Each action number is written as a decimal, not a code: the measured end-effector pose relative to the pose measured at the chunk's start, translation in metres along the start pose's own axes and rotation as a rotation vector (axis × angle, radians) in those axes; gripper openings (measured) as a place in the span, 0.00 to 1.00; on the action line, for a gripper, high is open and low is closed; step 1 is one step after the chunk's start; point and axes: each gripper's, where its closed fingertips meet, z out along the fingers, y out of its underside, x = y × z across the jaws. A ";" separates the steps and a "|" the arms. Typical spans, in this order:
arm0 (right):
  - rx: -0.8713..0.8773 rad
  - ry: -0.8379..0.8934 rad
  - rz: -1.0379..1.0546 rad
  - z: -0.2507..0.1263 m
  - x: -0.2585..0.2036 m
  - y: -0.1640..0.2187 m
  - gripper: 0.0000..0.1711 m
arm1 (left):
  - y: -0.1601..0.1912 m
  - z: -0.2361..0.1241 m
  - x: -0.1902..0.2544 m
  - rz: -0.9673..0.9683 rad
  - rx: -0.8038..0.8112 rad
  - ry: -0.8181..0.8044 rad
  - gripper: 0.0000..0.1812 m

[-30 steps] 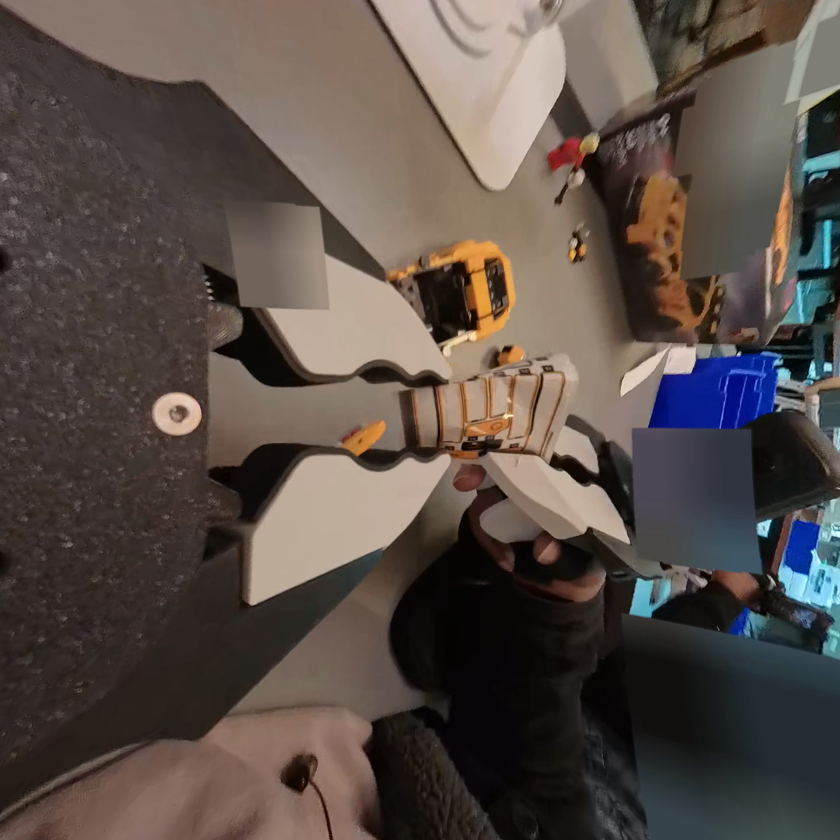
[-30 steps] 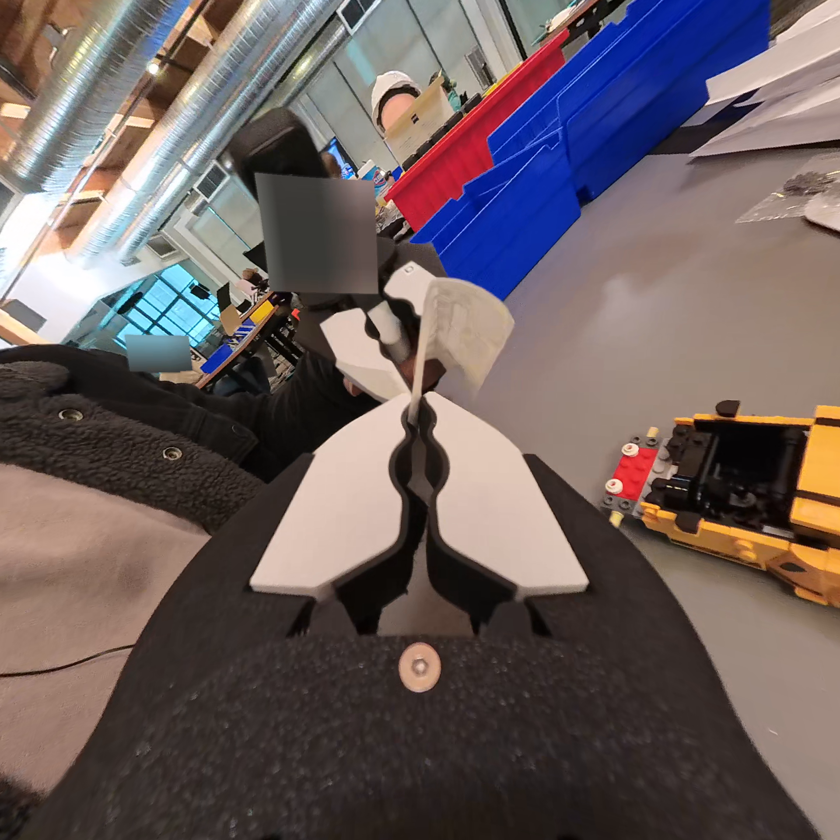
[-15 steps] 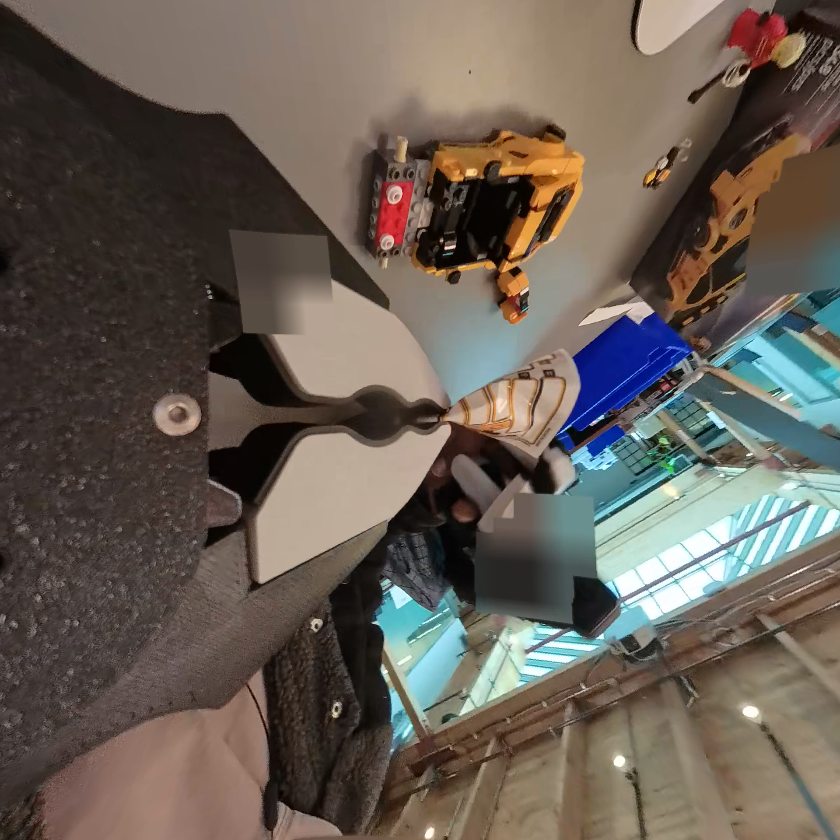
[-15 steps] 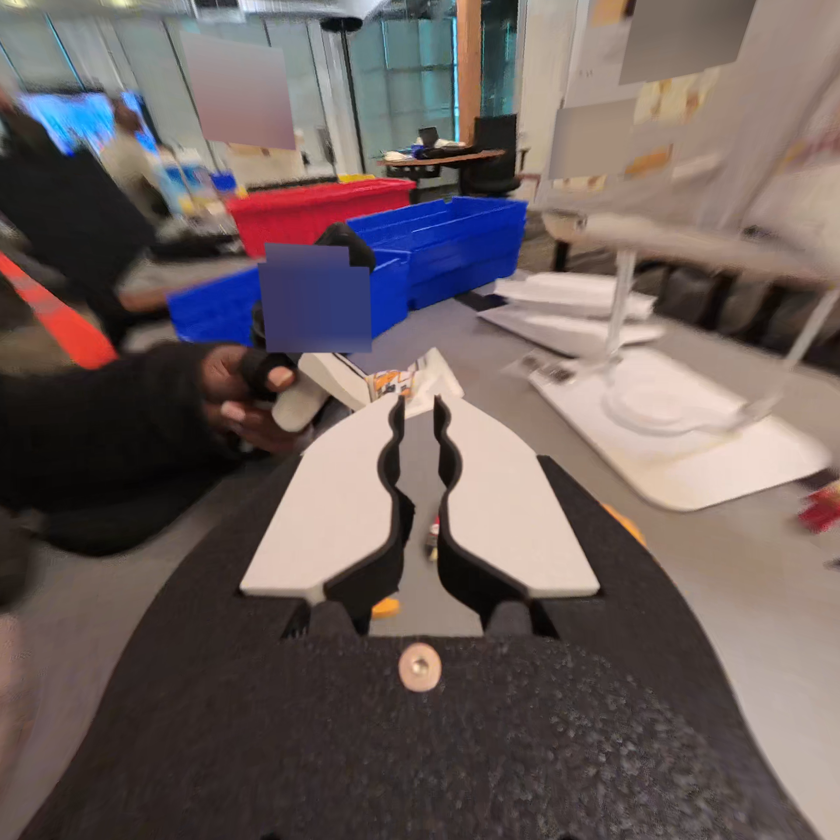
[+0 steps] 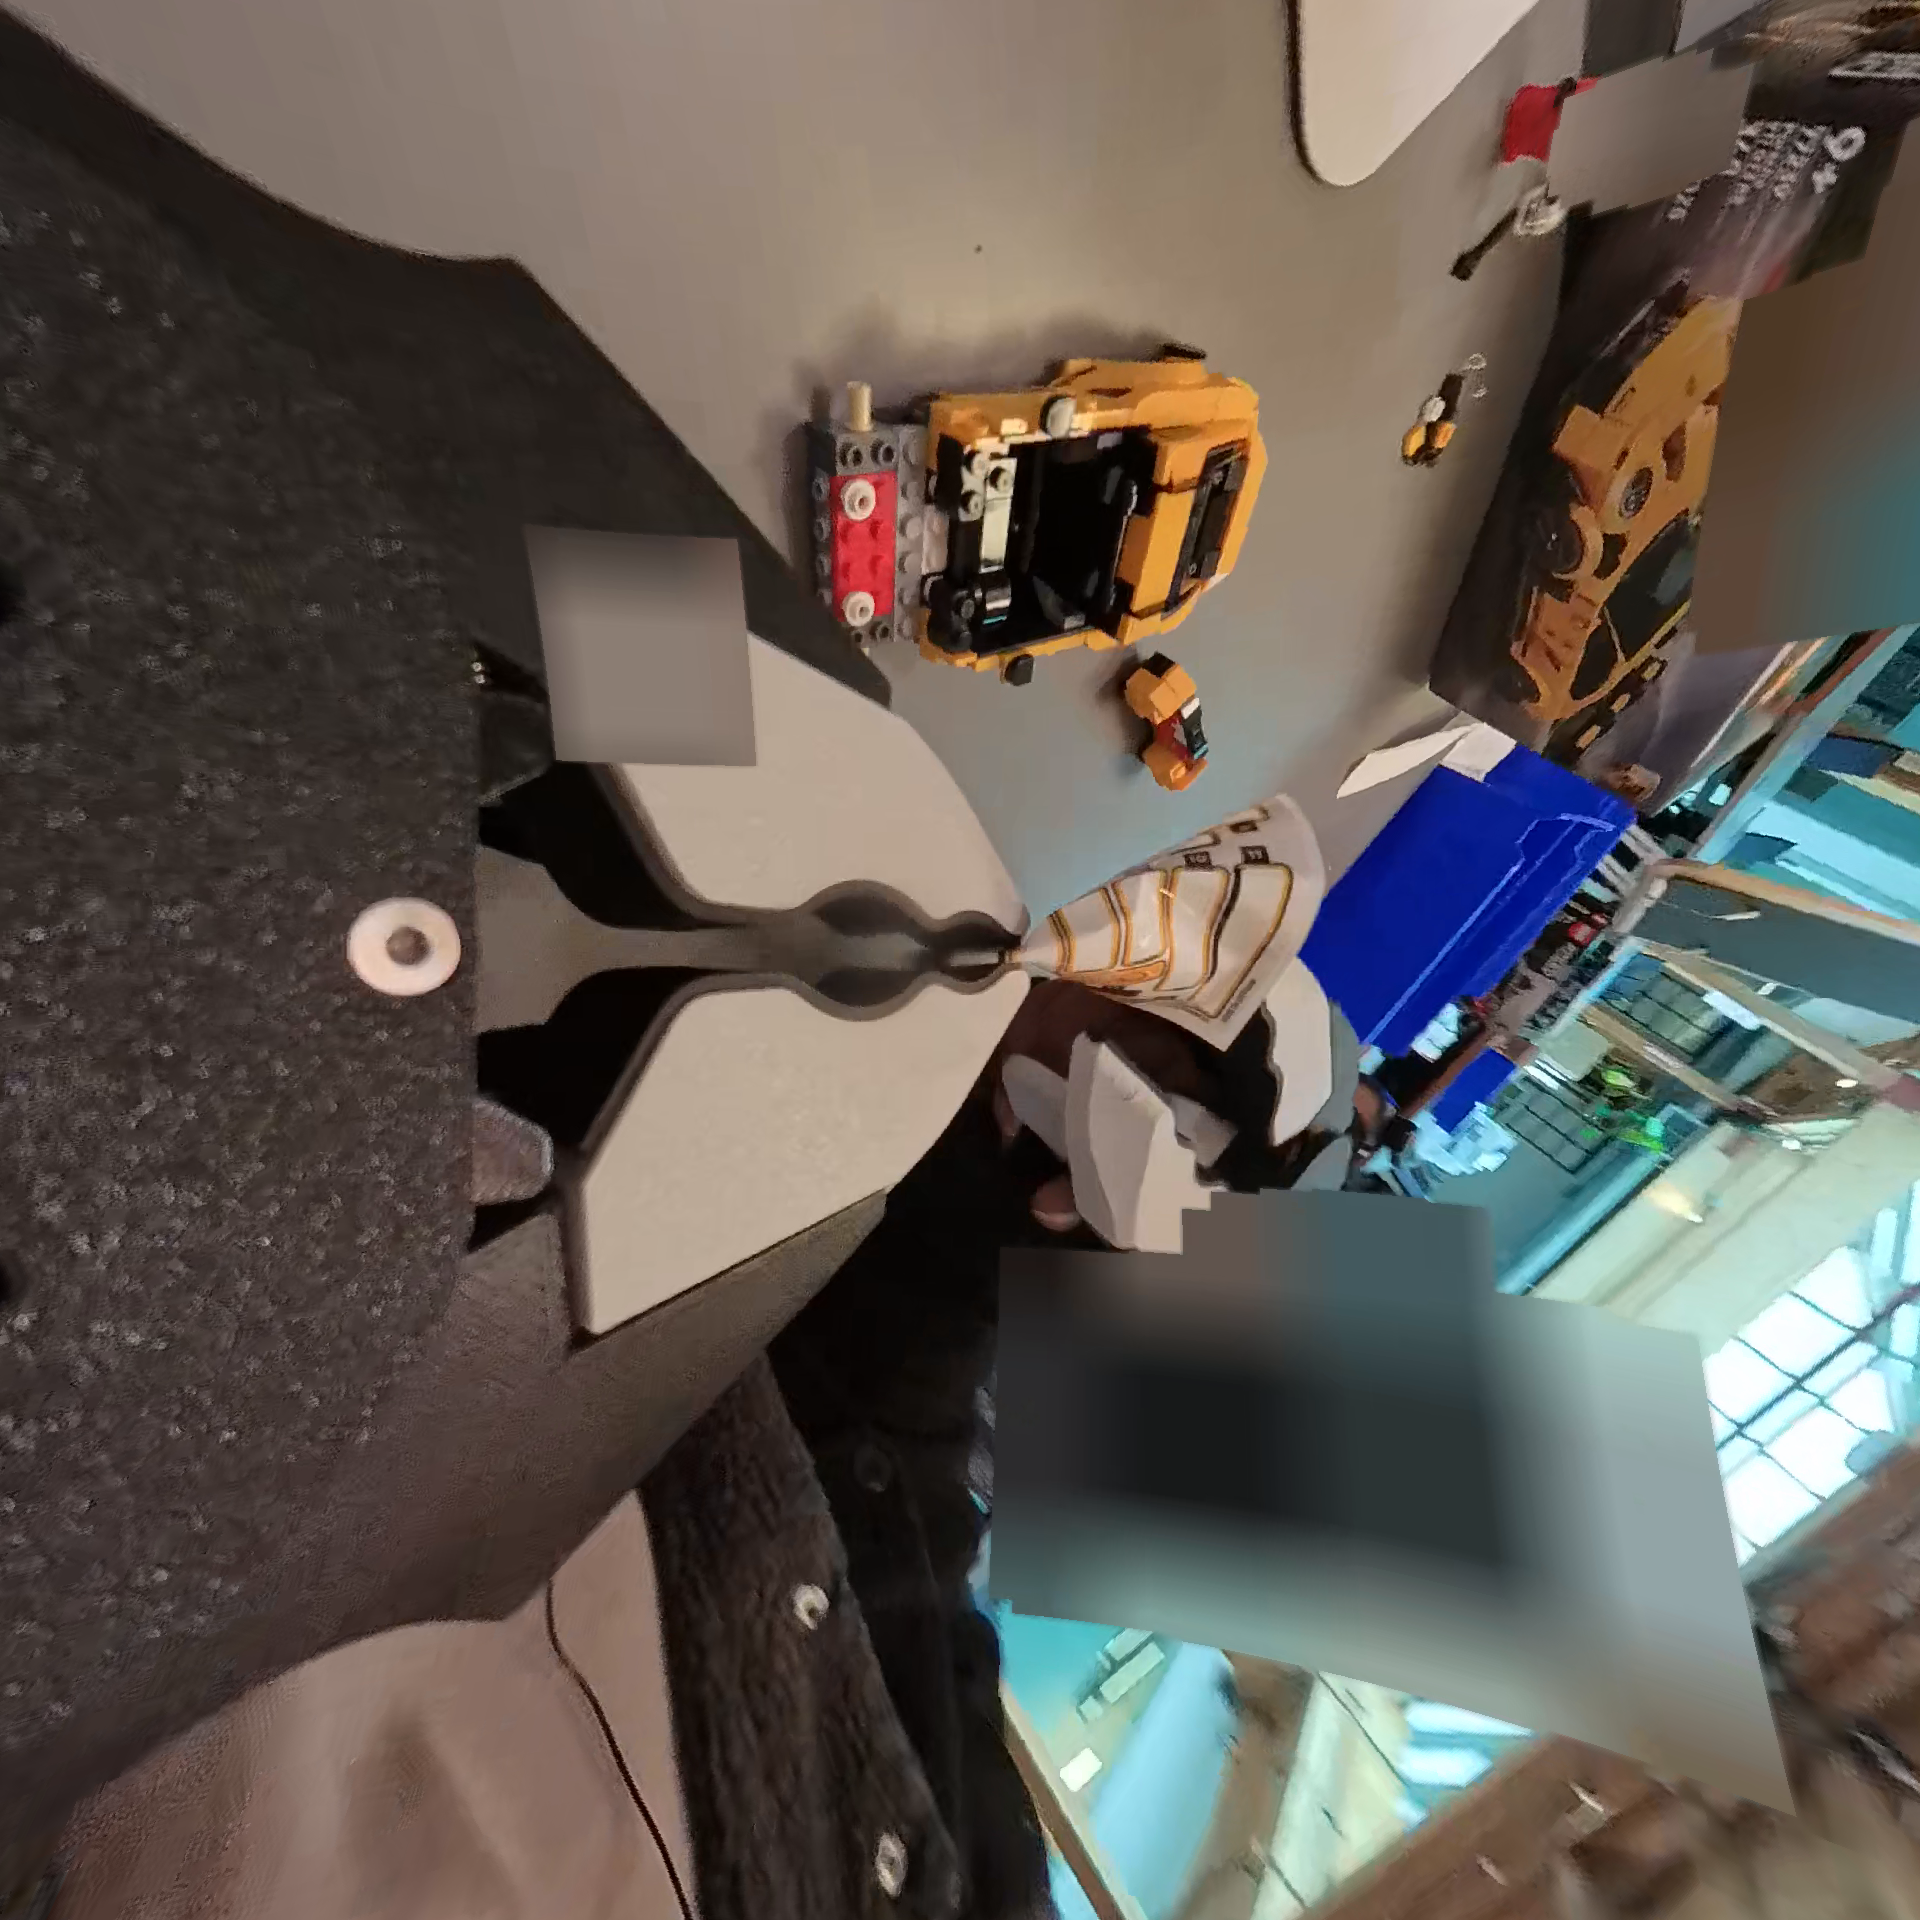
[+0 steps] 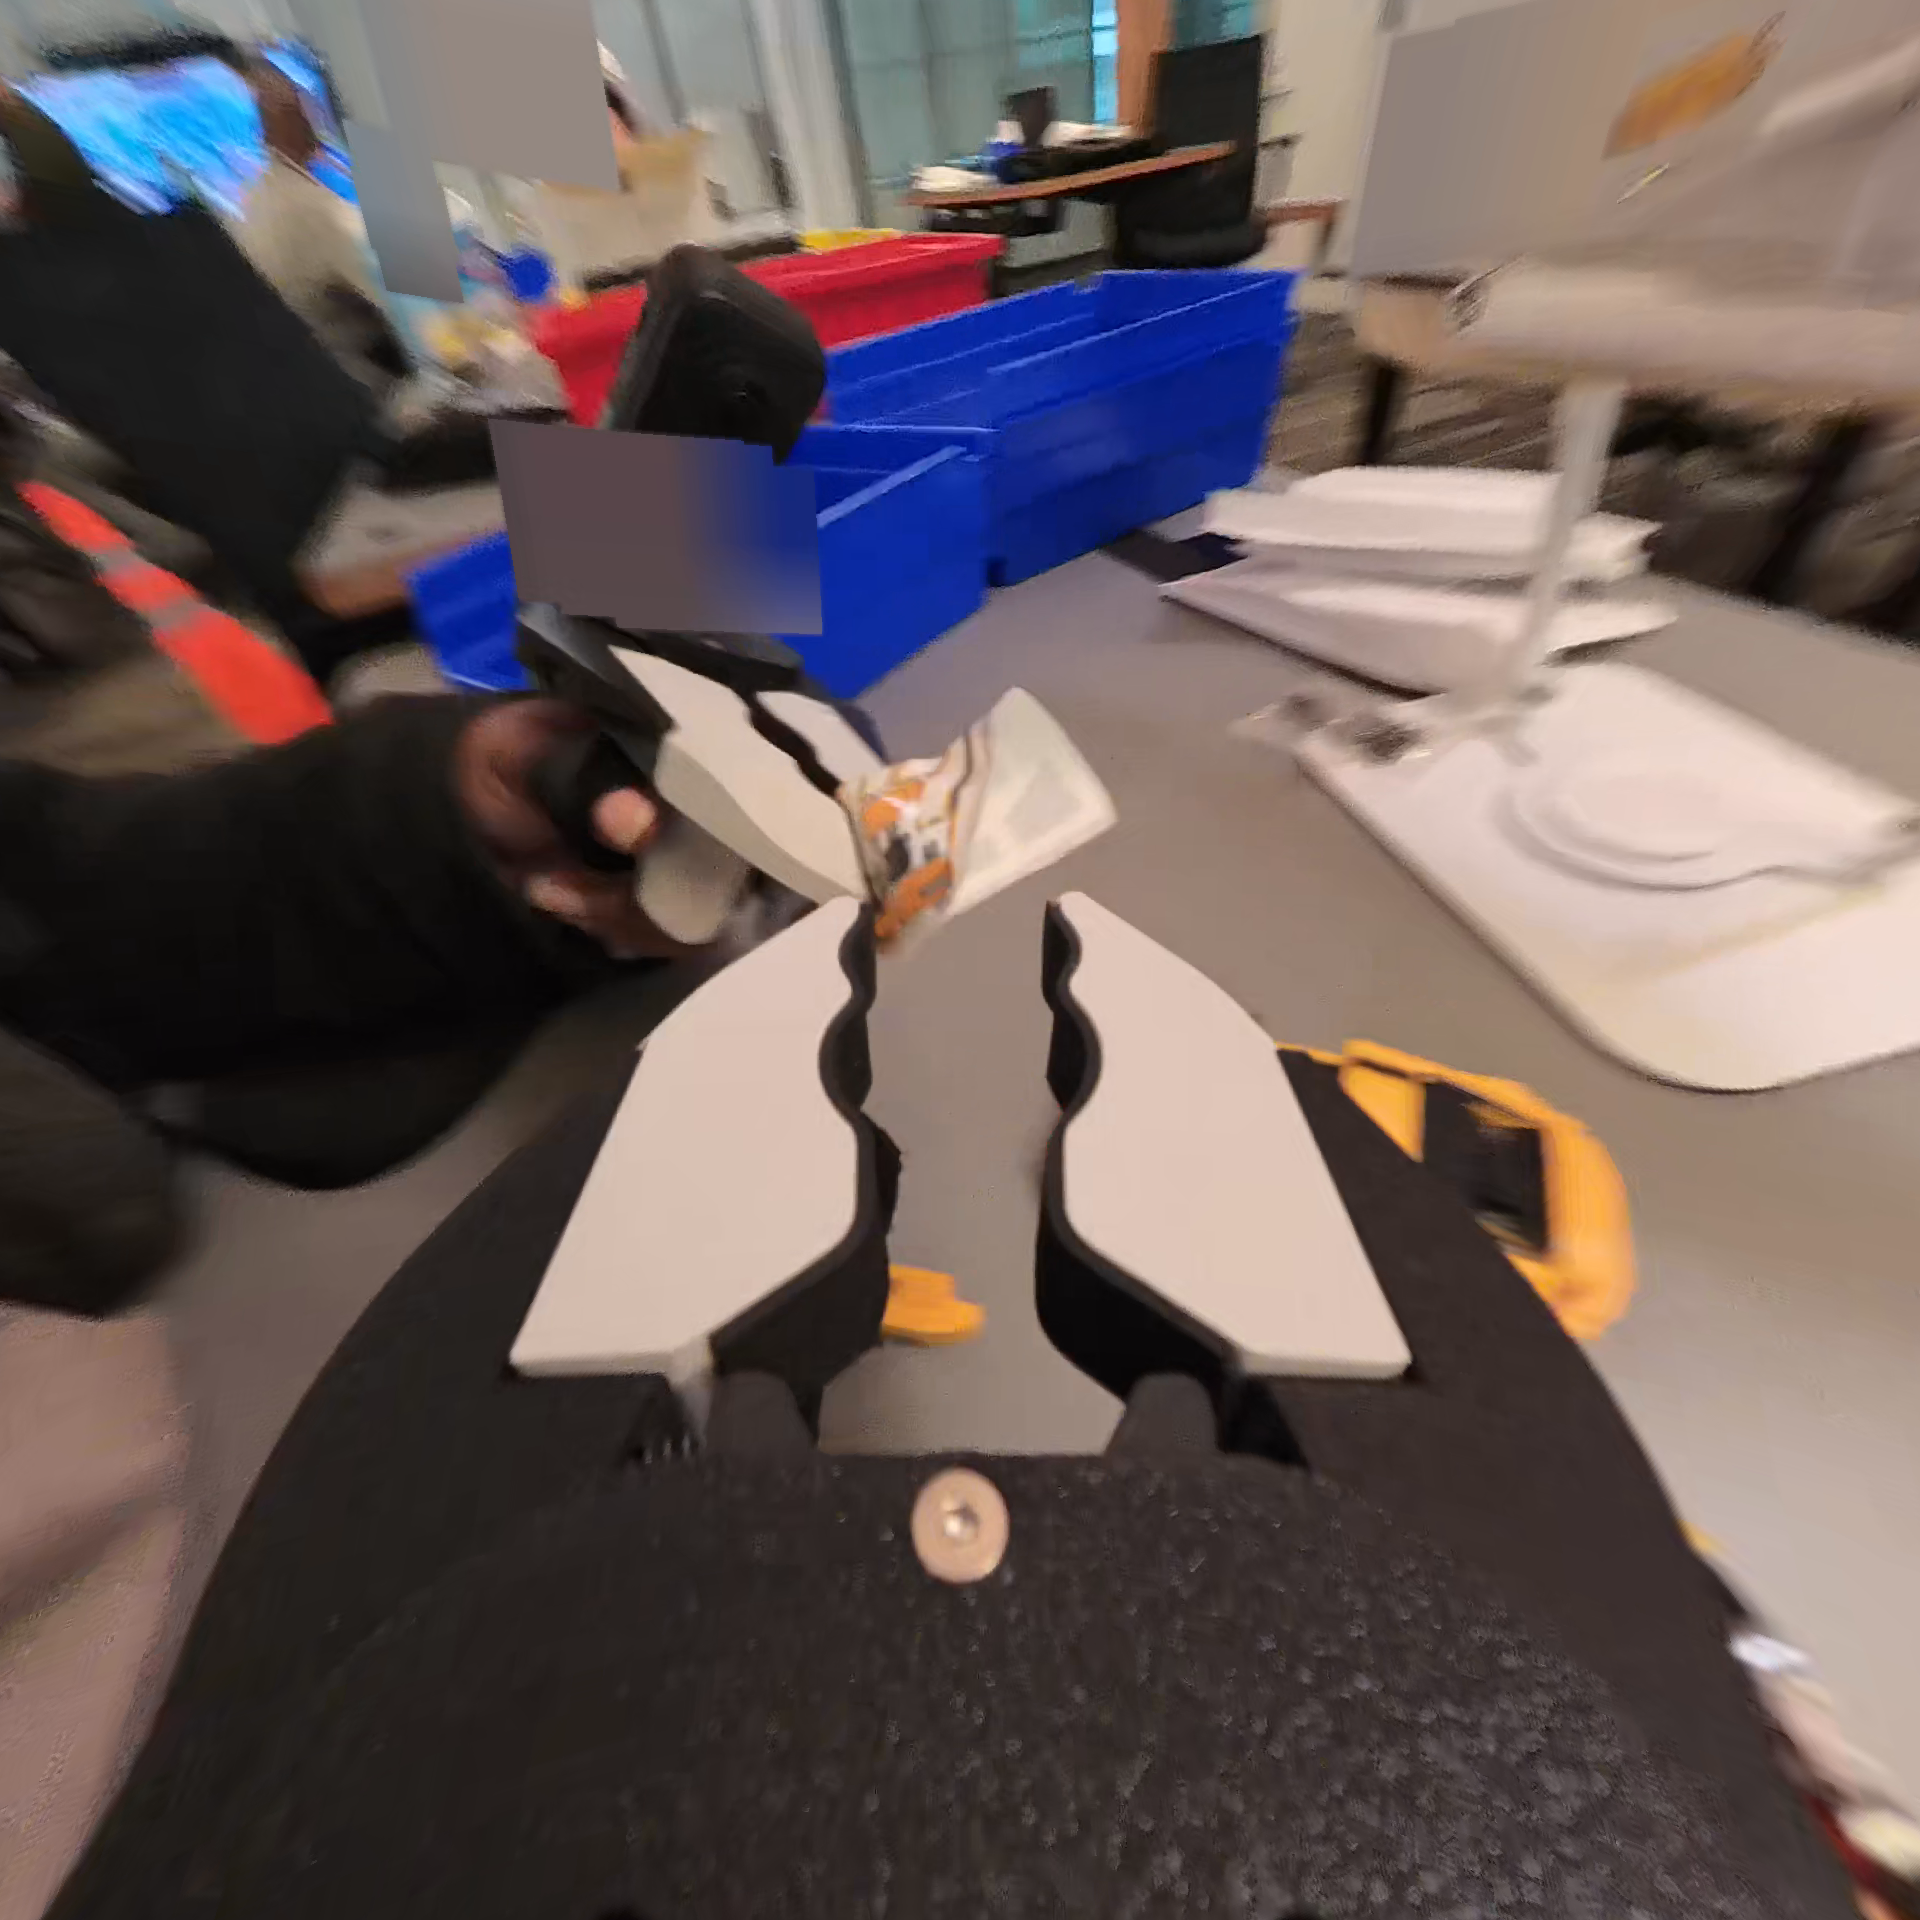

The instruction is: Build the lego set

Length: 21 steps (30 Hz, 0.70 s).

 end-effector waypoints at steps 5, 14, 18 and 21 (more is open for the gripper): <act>0.044 -0.223 0.245 0.002 -0.019 0.000 0.00 | 0.006 0.003 0.002 0.198 -0.056 -0.077 0.05; 0.219 -0.275 0.581 -0.010 0.005 -0.018 0.00 | -0.025 -0.008 0.019 0.844 0.054 -0.350 0.21; 0.210 -0.265 0.628 -0.004 0.004 -0.012 0.00 | -0.019 -0.001 0.026 1.031 0.013 -0.420 0.21; 0.222 -0.317 0.667 -0.002 -0.003 -0.013 0.00 | -0.011 0.002 0.013 1.073 -0.074 -0.478 0.24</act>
